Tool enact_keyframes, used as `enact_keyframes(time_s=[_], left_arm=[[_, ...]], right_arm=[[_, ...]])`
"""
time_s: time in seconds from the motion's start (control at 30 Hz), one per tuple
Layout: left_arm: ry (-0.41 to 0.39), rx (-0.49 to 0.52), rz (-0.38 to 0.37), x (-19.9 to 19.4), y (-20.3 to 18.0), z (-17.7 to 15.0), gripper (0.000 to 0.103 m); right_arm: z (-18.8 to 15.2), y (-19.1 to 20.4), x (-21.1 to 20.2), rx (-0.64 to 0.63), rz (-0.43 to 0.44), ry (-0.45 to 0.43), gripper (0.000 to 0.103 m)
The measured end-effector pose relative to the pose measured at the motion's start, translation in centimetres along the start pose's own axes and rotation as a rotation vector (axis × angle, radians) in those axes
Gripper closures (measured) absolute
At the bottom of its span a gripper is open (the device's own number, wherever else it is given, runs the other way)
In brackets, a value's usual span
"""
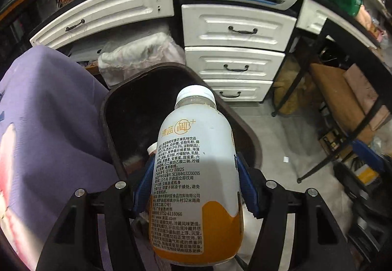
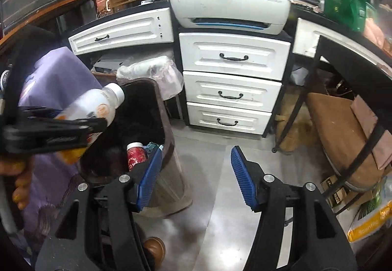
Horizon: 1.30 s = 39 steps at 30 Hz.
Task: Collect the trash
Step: 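Open the right tool to drop the tissue while the left tool releases the bottle into the bin, then move both tools back over the table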
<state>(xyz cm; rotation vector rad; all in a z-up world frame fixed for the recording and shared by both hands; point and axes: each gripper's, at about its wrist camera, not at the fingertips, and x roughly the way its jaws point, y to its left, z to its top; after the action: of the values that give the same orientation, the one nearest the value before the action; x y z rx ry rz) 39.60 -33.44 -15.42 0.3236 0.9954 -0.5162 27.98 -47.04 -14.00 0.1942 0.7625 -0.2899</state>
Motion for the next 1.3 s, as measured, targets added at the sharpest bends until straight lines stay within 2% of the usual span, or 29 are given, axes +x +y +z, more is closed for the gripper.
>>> enact_keyframes(time_s=[0.2,0.27,0.3,0.33,0.37,0.5,0.63,0.73,0.8,0.9,1.13,1.3], left_arm=[[0.014,-0.008,0.042,2.1,0.2,0.7,0.041],[0.01,0.007,0.063,2.2,-0.1,0.7,0.034],[0.011,0.007,0.068,2.1,-0.1,0.7,0.024],[0.013,0.006,0.068,1.9,-0.2,0.7,0.018],[0.013,0.005,0.06,1.7,-0.2,0.7,0.018],[-0.01,-0.002,0.022,-1.2,-0.5,0.4,0.018],[-0.119,0.034,-0.014,-7.0,-0.5,-0.3,0.015],[-0.212,0.067,0.043,-11.4,0.1,-1.3,0.007],[-0.271,0.079,0.089,-14.3,1.4,-2.1,0.005],[-0.306,0.083,0.152,-17.1,3.5,-3.1,0.005],[-0.276,0.011,0.263,-20.3,10.0,-6.9,0.005],[-0.215,-0.073,0.329,-21.3,14.9,-9.9,0.005]], right_arm=[[-0.5,-0.3,-2.0,0.015,0.019,-0.023,0.042],[-0.5,-0.2,-2.4,0.015,0.025,-0.031,0.041],[-0.5,-0.2,-2.6,0.018,0.025,-0.036,0.041],[-0.4,-0.2,-2.7,0.02,0.026,-0.039,0.041],[-0.4,-0.2,-2.8,0.026,0.029,-0.044,0.041],[-0.3,-0.2,-3.4,0.043,0.034,-0.063,0.04],[-0.1,0.2,-3.9,0.052,0.043,-0.076,0.033],[0.2,0.6,-4.0,0.065,0.07,-0.071,0.033],[0.4,1.3,-4.3,0.066,0.093,-0.073,0.032],[0.8,2.7,-4.6,0.045,0.126,-0.076,0.032],[1.6,6.5,-5.3,-0.014,0.193,-0.083,0.032],[2.2,9.6,-5.9,-0.061,0.257,-0.078,0.032]])
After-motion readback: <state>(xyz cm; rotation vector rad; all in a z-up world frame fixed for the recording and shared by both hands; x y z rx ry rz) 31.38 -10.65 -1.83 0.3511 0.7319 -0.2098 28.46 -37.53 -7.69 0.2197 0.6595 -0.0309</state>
